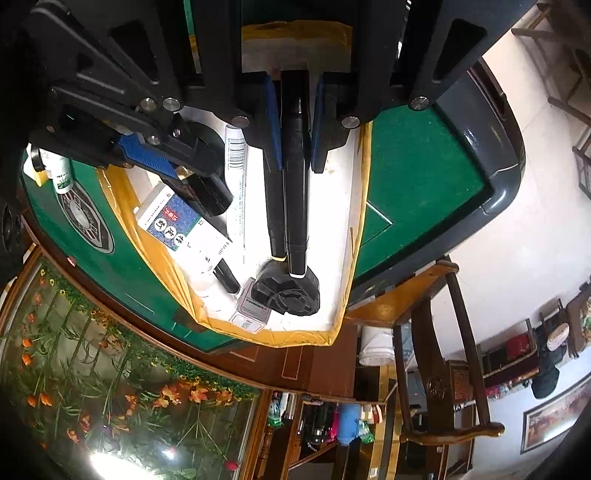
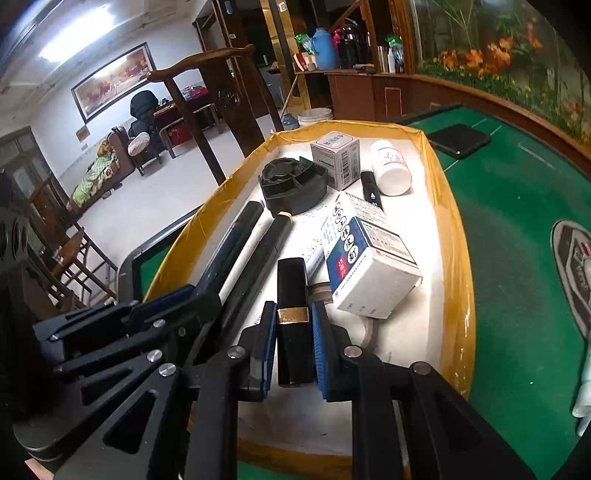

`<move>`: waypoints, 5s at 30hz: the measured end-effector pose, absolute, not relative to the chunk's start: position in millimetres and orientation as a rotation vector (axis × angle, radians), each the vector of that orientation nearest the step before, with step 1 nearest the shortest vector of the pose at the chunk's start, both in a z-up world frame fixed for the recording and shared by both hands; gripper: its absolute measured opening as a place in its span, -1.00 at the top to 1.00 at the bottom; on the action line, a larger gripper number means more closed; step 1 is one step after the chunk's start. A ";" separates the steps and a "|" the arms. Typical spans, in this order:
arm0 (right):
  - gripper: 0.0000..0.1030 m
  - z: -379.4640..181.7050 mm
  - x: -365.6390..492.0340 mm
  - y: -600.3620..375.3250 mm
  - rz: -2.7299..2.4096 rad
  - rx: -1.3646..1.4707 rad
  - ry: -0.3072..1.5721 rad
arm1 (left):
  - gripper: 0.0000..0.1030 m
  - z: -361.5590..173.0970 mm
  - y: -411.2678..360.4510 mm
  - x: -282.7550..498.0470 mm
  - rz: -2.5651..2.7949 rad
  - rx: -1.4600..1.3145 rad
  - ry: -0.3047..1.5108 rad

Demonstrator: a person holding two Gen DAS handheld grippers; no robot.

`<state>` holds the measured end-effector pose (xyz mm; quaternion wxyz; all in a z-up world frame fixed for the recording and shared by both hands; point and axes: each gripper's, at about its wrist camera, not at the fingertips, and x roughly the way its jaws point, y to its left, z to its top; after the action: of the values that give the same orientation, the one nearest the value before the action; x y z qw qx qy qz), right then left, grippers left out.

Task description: Organize rigid objects

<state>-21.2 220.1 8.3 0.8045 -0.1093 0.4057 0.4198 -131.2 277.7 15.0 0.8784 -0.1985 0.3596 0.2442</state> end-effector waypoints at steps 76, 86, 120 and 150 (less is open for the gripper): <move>-0.27 33.4 65.8 -133.0 0.473 0.523 0.872 | -0.66 48.5 67.8 59.1 -0.064 -0.188 1.003; -0.28 18.6 66.7 -129.5 0.476 0.547 0.952 | 0.31 16.0 57.7 79.2 -0.018 -0.095 1.031; -0.22 24.3 54.6 -92.8 0.524 0.361 0.882 | 0.31 45.0 80.8 -10.8 -0.031 -0.246 0.893; -0.22 40.6 33.0 -79.4 0.573 0.328 0.792 | -0.42 47.6 112.6 -8.1 0.017 -0.256 0.896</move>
<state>33.0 -79.4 40.6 0.8699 0.1568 0.3788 0.2741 -8.1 112.6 47.6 0.8933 -0.1236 0.4320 0.0081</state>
